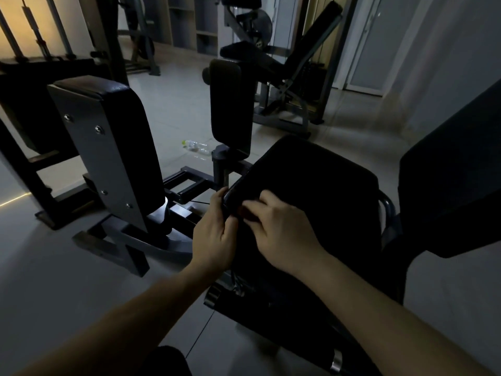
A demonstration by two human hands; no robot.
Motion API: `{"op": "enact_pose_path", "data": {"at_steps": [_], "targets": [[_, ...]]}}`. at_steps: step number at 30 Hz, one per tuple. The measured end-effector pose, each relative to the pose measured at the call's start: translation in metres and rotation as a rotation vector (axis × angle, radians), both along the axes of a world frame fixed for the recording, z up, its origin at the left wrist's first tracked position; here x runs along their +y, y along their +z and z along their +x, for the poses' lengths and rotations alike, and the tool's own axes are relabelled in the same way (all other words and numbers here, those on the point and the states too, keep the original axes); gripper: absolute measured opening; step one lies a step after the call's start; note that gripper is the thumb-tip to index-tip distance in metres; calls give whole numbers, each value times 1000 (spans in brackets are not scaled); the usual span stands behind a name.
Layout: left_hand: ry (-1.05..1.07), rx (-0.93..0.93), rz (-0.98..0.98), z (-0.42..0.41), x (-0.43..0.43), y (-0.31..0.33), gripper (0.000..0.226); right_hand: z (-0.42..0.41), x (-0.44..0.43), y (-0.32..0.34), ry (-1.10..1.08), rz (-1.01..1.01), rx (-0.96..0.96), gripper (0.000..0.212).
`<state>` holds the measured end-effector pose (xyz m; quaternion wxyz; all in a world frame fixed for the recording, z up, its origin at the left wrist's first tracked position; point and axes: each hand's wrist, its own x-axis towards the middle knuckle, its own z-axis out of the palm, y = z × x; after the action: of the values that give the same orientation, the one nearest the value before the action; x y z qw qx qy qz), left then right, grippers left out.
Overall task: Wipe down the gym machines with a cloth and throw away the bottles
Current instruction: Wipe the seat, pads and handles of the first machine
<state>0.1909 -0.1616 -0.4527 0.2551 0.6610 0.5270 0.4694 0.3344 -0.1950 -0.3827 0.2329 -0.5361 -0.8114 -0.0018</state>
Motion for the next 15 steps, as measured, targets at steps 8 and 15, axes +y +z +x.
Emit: {"op": "enact_pose_path", "data": {"at_steps": [8, 15], "targets": [[55, 25, 125, 4, 3, -3, 58, 57, 158, 11, -513, -117, -141, 25], [74, 63, 127, 5, 5, -4, 59, 36, 119, 6, -429, -105, -106, 26]]}}
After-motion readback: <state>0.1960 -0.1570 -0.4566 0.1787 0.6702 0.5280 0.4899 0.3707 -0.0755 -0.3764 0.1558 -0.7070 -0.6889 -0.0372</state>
